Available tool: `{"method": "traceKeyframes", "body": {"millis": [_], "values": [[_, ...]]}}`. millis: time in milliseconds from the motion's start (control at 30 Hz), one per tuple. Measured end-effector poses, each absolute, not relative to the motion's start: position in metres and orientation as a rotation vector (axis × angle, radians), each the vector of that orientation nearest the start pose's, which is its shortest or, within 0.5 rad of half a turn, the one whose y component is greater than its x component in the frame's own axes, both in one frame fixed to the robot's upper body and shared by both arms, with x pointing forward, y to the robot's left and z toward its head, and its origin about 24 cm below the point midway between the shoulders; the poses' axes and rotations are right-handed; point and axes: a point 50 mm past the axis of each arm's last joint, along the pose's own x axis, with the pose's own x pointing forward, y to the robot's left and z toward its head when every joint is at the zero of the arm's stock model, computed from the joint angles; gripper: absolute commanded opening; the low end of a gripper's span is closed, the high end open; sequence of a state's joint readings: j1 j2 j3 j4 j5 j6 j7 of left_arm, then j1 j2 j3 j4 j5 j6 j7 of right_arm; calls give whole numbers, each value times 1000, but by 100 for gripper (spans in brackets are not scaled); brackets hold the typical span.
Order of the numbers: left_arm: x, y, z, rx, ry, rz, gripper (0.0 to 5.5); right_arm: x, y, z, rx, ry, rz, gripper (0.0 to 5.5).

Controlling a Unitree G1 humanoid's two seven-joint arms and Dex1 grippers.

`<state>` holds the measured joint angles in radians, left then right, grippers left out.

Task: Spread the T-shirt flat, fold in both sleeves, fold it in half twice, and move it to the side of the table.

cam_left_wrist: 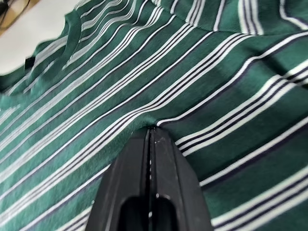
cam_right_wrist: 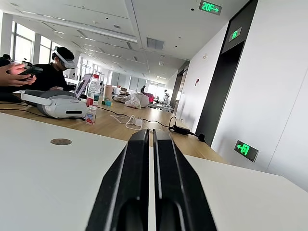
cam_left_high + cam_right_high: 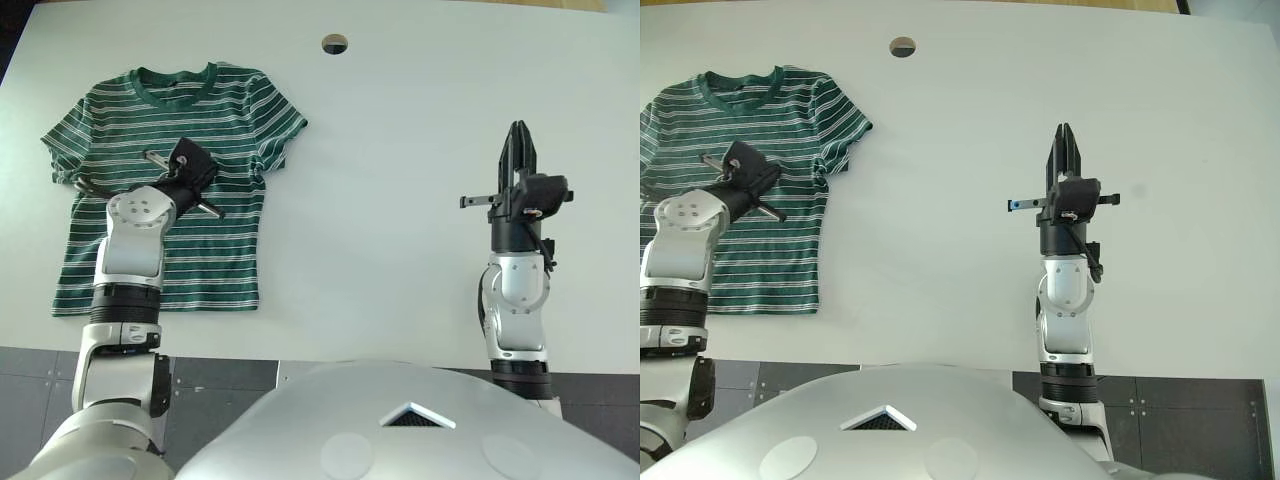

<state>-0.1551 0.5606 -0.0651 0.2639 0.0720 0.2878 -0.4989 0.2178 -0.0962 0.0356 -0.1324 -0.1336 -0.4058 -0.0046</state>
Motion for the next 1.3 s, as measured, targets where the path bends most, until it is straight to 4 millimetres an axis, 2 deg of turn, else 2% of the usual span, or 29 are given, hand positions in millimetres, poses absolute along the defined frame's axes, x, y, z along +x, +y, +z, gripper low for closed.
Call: {"method": "traceKeyframes", "body": {"millis": [100,200,367,567,667,733,800,900,933,1033,1133,1300], "values": [[268,212,18,610,473,-485,10,206,-162,62,-226,-321,42,14],[257,174,18,645,429,-619,10,206,-162,62,-228,-321,41,14],[249,131,16,646,385,-745,10,207,-162,63,-226,-325,41,14],[256,95,14,594,354,-792,10,214,-160,67,-216,-325,78,14],[257,95,15,568,356,-784,10,220,-143,62,-197,-224,240,14],[261,107,24,519,338,-733,10,223,-122,54,-178,-109,409,14],[264,123,46,443,270,-676,10,227,-106,49,-177,-17,536,14],[266,150,84,365,120,-580,10,240,-96,52,-138,77,615,14],[264,155,87,341,105,-565,10,243,-94,54,-136,89,622,14],[248,167,74,262,146,-534,10,254,-86,53,-136,149,650,14],[237,166,63,203,156,-520,10,259,-81,37,-195,267,671,14],[239,167,74,122,89,-476,10,256,-95,21,-319,429,692,14]]}}
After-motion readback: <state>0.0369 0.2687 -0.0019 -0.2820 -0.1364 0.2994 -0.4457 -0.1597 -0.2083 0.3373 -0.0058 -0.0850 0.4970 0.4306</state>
